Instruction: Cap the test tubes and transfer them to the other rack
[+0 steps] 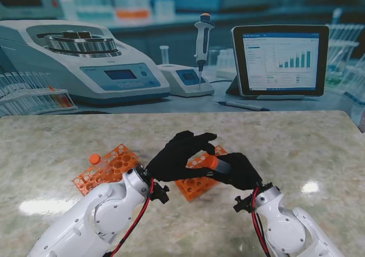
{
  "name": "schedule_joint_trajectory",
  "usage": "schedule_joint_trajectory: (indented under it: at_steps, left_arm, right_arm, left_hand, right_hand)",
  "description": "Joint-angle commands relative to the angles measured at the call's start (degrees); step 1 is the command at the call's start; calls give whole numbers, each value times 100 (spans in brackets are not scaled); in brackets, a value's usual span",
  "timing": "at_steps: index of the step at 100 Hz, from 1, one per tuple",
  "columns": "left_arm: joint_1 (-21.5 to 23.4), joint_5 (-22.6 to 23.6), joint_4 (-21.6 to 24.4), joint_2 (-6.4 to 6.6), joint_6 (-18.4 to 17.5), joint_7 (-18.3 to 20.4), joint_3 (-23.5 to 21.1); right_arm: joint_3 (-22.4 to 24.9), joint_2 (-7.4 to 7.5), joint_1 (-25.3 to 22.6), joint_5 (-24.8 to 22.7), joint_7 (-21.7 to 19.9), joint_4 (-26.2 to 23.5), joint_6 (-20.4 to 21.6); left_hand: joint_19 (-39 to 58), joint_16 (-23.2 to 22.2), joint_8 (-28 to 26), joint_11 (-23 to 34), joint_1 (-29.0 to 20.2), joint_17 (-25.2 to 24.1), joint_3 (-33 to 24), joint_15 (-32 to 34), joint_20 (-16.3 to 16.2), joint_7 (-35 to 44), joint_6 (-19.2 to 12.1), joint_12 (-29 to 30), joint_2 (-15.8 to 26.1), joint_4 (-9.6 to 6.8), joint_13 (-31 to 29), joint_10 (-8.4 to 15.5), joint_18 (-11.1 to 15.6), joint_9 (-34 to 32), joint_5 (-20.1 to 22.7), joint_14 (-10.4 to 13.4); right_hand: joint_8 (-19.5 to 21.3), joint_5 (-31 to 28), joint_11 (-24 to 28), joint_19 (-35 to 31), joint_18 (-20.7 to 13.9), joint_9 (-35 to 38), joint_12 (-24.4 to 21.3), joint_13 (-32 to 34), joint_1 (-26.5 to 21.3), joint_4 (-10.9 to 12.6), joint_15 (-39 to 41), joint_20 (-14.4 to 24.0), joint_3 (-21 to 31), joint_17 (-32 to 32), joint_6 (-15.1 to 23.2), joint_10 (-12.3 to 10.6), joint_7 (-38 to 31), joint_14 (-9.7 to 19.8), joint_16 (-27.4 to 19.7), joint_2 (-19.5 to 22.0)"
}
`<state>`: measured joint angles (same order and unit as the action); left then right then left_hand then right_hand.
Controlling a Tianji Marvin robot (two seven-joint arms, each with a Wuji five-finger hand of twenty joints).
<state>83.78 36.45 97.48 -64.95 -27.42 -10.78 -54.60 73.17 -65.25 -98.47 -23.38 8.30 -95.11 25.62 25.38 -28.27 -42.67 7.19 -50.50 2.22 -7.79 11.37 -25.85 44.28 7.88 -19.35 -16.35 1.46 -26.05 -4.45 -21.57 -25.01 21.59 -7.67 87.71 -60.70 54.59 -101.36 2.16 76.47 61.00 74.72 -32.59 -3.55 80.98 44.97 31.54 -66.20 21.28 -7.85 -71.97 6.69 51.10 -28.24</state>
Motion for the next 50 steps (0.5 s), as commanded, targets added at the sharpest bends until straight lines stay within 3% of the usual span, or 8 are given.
schedule_joint_trajectory:
  at_steps: [1, 10, 23, 50]
  left_arm:
    - [-19, -38, 1, -28, 26, 30, 33]
    - [-36, -78, -5, -32, 27, 49, 60]
    - [-45, -146, -10, -39, 24, 66, 83]
    - [-53, -81, -57, -56, -30, -41, 103]
  right_arm:
    - [-13, -15, -32, 10, -11, -24, -31]
    - [-11, -14, -34, 11, -12, -27, -34]
    - [-5, -14, -37, 10, -15, -28, -27]
    - [-2, -14, -40, 6, -11, -30, -29]
  left_hand:
    - [42, -78, -225, 63, -417, -43, 211, 52, -72, 469, -263, -85, 359, -2, 13, -48, -13, 42, -118, 183]
    - [52, -88, -130, 88, -990, -30, 512, 75, -75, 913, -420, -96, 558, -97, -43, -25, -24, -33, -137, 181]
    - [18, -97, -30, 118, -1615, -48, 638, 89, -59, 1113, -550, -96, 983, -105, -99, 58, -27, -152, 73, 190]
    - [30, -86, 610, 149, -2314, -14, 600, 104, -55, 664, -754, -38, 840, -146, -216, 185, -57, -369, 756, 188]
  right_hand:
    - [209, -95, 53, -584, -48, 50, 7, 99, -149, -27, 324, -19, 65, -114, 319, 123, -284, 107, 112, 247]
    - [209, -95, 52, -585, -48, 54, 6, 100, -150, -28, 324, -19, 63, -114, 319, 109, -284, 129, 112, 247]
    - [209, -95, 52, -585, -48, 57, 6, 100, -151, -28, 324, -19, 62, -114, 319, 116, -284, 132, 112, 245]
    - [209, -92, 50, -584, -48, 53, 7, 100, -151, -29, 323, -19, 57, -114, 321, 115, -282, 128, 110, 249]
